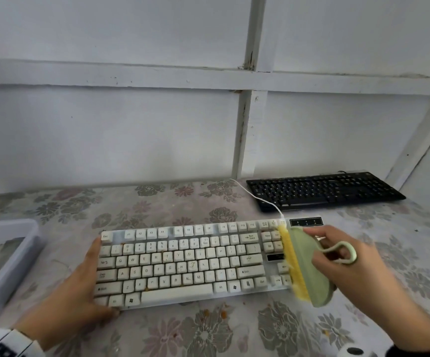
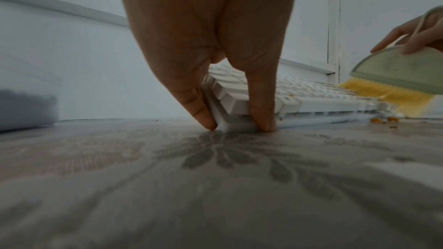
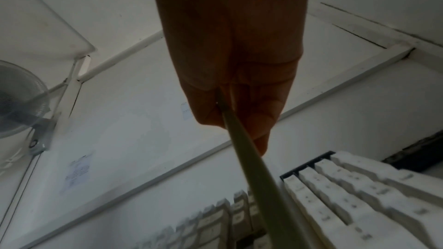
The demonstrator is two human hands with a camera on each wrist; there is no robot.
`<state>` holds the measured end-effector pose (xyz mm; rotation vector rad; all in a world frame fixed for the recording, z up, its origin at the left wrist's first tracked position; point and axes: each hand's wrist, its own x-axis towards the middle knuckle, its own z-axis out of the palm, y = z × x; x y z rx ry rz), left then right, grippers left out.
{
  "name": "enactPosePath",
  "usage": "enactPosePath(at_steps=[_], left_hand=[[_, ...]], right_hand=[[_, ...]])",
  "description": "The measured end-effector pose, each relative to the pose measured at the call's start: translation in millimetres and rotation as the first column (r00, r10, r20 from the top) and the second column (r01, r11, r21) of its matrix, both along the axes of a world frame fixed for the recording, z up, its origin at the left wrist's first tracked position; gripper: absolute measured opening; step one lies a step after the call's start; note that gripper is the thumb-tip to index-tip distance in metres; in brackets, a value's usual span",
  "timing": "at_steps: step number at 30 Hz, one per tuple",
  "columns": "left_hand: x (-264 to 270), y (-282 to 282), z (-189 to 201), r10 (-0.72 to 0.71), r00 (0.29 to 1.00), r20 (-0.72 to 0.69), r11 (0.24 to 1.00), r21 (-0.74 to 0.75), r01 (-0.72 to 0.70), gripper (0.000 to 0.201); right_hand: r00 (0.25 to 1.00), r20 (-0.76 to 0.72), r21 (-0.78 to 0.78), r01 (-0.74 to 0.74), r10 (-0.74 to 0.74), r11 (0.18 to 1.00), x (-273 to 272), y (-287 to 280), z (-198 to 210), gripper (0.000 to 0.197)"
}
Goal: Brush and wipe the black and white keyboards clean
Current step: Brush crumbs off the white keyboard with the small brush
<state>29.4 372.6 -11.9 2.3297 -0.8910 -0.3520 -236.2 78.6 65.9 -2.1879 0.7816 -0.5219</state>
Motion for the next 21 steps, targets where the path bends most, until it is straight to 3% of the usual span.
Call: enactPosePath(at_steps=[3, 7, 12, 21], left_hand=[[1.9, 1.3, -2.3, 0.011, 1.000, 0.008, 1.000, 0.008, -0.011, 0.134], [2.1, 0.7, -2.0, 0.010, 1.000, -0.003, 0.999, -0.032, -0.010, 0.133], [4.1, 1.4, -1.5, 0.005, 1.000, -0.020, 0.999, -0.038, -0.006, 0.129], [2.3, 0.5, -0.9, -0.014, 1.000, 0.004, 1.000, -0.025, 0.014, 0.135]], right_hand=[[0.999, -0.038, 0.052, -0.001, 0.003, 0.999, -8.8, 1.8, 11.0, 0.040], [0.998, 0.060, -0.027, 0.016, -0.015, 1.000, -0.2, 1.9, 27.7, 0.040], [0.994, 0.110, -0.096, 0.037, -0.026, 0.995, 28.1, 0.9, 15.4, 0.039], [1.000, -0.020, 0.072, -0.001, 0.002, 0.997, 7.3, 12.9, 4.4, 0.038]])
